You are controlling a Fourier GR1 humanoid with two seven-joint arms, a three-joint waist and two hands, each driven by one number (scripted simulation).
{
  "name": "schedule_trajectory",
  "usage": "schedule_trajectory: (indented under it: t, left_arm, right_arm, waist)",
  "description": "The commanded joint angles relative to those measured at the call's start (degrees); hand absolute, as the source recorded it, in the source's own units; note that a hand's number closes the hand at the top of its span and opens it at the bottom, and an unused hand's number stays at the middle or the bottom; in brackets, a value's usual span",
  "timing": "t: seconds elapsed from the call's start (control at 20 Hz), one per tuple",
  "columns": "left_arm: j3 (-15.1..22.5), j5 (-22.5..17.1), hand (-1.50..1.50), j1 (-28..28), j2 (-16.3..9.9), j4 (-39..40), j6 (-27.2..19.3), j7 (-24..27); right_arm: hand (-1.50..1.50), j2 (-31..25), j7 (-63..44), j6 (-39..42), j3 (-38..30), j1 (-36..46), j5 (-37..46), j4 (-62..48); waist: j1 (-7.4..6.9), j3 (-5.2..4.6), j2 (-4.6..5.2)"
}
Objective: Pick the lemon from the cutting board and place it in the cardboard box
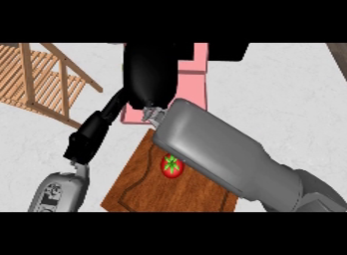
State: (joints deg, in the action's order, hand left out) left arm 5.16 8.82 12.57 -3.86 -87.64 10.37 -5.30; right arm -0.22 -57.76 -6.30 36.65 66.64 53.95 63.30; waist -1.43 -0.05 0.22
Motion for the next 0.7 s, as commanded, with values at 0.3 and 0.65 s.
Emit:
schedule_trajectory:
  t: [0.3, 0.65]
  left_arm:
    - [1.0, 0.9, 0.0, 1.4, 1.6, 0.6, -0.8, -0.9]
    - [0.4, 0.0, 0.0, -0.9, -0.1, -2.9, 0.8, -2.0]
  right_arm:
    - [-1.5, 0.2, 2.7, -13.0, -5.3, -3.1, -14.0, -10.9]
    - [-1.5, 0.2, 15.6, -29.7, -6.5, -7.3, -18.1, -13.8]
  waist:
    - [-0.67, 0.03, 0.31]
    - [-1.04, 0.09, 0.27]
